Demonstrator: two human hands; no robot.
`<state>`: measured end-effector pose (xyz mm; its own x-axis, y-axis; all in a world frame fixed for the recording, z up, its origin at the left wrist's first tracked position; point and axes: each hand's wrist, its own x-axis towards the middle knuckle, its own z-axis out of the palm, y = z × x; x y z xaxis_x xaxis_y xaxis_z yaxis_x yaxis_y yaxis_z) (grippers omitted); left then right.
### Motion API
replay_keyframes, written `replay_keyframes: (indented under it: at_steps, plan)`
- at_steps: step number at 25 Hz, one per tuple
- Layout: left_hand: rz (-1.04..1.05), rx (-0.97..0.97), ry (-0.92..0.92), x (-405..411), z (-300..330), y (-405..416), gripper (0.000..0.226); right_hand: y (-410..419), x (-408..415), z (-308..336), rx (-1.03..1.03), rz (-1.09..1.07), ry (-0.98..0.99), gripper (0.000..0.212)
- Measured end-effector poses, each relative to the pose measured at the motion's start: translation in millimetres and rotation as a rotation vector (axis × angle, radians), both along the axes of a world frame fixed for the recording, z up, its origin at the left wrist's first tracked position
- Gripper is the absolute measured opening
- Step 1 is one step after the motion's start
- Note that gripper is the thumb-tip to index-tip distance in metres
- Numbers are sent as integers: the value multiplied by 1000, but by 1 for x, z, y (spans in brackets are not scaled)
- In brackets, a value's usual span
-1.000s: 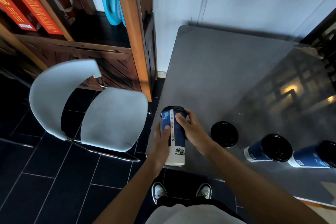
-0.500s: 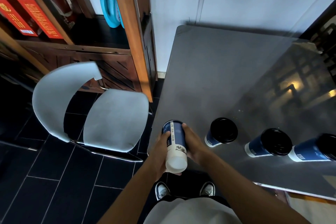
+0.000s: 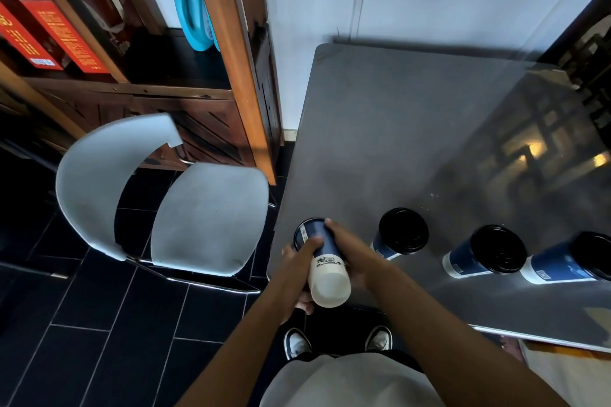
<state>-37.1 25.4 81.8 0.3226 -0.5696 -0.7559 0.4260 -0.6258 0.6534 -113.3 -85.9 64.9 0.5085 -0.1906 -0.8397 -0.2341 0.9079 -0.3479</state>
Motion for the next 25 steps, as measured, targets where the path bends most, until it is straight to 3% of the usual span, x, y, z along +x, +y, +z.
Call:
replay_keyframes:
  at_steps: [4,9,12,15,18,25]
  plan:
    - [97,-116,203,-1,-2,1,69,-4,-2,-1,25,3,26,64]
    - [145,-130,239,-4,1,-2,68,-1,1,-3,75,-31,-26,62]
    - [21,-72,242,-1,3,3,77,-7,2,-3,75,-49,-3,65]
    - [-99,0,123,2,6,4,90,-9,5,-8,-40,5,59,60]
    - [-25,9,25,1,5,-1,77,-10,4,-15,-150,135,168,62]
    - [209,-41,188,-6,9,-9,57,-7,-3,-17,56,-53,12,63]
